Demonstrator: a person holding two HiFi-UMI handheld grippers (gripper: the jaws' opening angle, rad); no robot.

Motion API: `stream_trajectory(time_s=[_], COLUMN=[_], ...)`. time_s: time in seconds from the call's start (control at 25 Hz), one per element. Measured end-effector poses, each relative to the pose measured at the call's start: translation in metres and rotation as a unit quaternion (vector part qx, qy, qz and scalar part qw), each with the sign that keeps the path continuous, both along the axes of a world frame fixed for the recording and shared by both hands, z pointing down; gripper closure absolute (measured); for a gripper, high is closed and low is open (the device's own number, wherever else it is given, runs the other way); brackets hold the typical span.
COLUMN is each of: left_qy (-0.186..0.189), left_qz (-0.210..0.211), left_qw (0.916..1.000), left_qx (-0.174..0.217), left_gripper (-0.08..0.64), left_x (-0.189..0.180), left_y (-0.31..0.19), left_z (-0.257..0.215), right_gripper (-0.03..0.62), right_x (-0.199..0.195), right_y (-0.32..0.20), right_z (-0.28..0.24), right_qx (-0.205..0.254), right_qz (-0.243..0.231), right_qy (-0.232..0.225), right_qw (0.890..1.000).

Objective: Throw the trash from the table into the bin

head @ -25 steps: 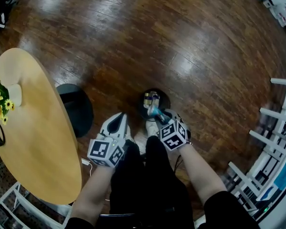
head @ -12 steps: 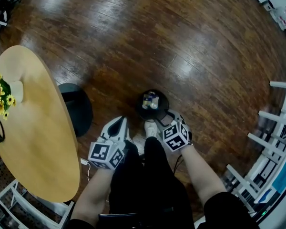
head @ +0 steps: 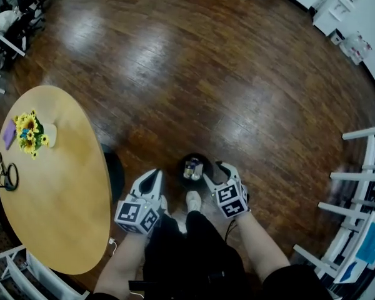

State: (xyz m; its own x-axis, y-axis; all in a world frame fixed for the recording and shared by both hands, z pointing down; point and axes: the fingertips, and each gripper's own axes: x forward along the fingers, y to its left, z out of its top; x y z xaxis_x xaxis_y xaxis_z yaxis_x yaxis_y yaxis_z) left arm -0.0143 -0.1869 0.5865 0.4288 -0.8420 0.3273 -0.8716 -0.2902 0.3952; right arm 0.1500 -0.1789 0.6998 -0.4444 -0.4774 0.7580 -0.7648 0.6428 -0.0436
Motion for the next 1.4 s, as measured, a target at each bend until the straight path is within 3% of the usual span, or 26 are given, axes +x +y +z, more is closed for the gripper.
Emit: stream_trajectory(time_s=[0.28, 0.72, 1.0, 1.28, 1.4], left_qy=[-0.019, -0.043, -0.073, -0.098, -0.107], left_qz=[-0.04, -0.152, -0.222, -0.324, -0.367], left_qw=[0.9944, 0.9619, 0.9416, 0.9104, 0.8934], left_qx=[0.096, 0.224, 0.243, 0.238, 0.236], left_gripper=[0.56, 0.56, 0.56, 0.56, 0.56], left_x=[-0.019, -0.119, -0.206, -0.296, -0.324], left_y=[-0.001, 0.032, 0.088, 0.176, 0.214], left_z=[-0.082, -0.188, -0.205, -0.209, -0.206], right_gripper=[0.385, 0.391, 0.391, 0.392, 0.496], right_x=[-0.02, -0.12, -0.228, -0.335, -0.366], right_y=[-0.036, -0.065, -0.043, 0.019, 0.034], right_z=[-0.106, -0.224, -0.253, -0.295, -0.309], right_qx=[0.109, 0.23, 0.237, 0.229, 0.198], right_qz=[-0.011, -0.105, -0.173, -0.249, -0.258], right_qy=[-0.066, -0.122, -0.171, -0.263, -0.318], right_qw=[0.992, 0.96, 0.941, 0.904, 0.89])
